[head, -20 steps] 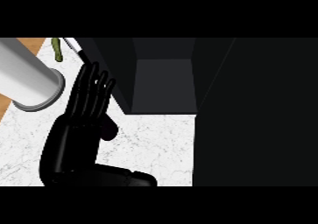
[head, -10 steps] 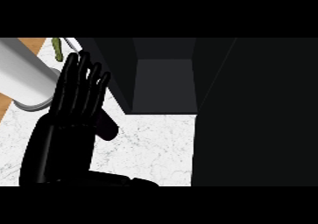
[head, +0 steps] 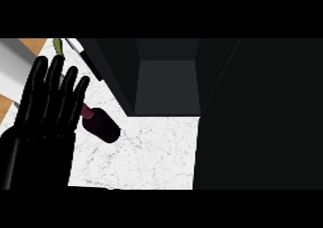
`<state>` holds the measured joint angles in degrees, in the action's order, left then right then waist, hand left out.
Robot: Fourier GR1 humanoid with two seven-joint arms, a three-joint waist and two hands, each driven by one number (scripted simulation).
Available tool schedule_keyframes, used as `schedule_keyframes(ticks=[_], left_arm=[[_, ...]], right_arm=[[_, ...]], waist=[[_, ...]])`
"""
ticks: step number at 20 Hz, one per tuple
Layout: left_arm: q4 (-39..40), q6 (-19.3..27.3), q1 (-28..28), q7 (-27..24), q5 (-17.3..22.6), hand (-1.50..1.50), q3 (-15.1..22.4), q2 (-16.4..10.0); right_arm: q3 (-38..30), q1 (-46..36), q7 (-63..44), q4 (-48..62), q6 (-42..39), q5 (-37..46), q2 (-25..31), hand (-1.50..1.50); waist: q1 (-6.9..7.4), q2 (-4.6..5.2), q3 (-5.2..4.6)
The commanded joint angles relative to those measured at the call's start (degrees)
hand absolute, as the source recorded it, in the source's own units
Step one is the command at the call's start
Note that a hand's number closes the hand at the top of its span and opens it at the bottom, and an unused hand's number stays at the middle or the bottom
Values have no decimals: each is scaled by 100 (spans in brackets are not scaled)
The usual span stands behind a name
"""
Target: Pick up the wine, place it into the cabinet and close the cabinet
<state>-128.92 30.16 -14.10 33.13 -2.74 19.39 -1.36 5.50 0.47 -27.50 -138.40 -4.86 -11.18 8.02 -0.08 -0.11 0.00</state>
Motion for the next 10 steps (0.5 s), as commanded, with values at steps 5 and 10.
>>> schedule_keyframes(ticks=[5,10], left_arm=[[-130,-321,452,-147,307,-150,-649,-194],[64,-471,217,-52,555,-150,-1179,-275]], right_arm=[[-365,-65,-518,-739,19,-407,144,-150],[-267,221,-370,-847,15,-257,21,-150]], waist=[[-7,4,-2],[-30,5,-1]])
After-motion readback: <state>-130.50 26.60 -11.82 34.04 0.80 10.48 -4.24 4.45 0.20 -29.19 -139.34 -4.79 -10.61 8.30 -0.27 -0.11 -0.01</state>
